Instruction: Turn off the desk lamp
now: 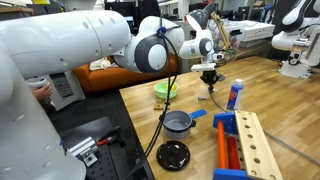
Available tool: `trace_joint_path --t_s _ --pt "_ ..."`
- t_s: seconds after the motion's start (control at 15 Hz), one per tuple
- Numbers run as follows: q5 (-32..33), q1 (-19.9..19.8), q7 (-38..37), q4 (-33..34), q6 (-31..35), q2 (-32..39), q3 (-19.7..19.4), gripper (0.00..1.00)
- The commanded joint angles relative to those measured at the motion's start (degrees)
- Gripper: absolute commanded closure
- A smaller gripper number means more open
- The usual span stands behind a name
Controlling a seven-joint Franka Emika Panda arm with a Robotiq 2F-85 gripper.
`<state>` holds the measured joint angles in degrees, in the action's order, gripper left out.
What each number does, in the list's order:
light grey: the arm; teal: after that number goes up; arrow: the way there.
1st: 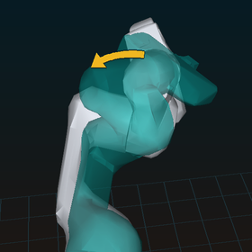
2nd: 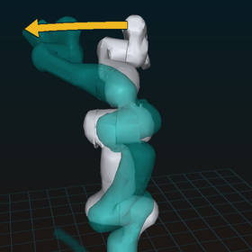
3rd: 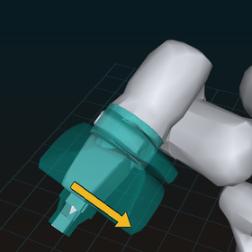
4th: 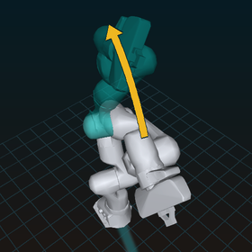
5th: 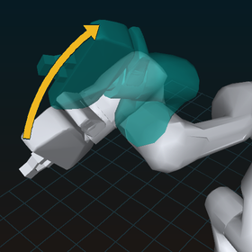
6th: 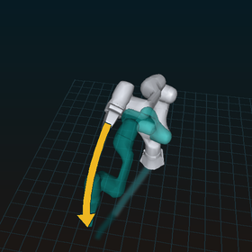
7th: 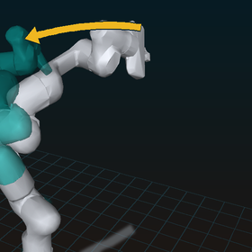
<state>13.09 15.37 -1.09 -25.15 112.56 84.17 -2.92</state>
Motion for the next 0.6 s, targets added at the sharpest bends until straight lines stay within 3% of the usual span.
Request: trace_joint_path --t_s 0.0,0.53 --pt "-1.5 -0.7 3.3 -1.8 0.4 -0.5 1.5 1.0" --pt "-3.6 -0.9 7.5 -3.9 -0.8 -0.1 3.6 1.0"
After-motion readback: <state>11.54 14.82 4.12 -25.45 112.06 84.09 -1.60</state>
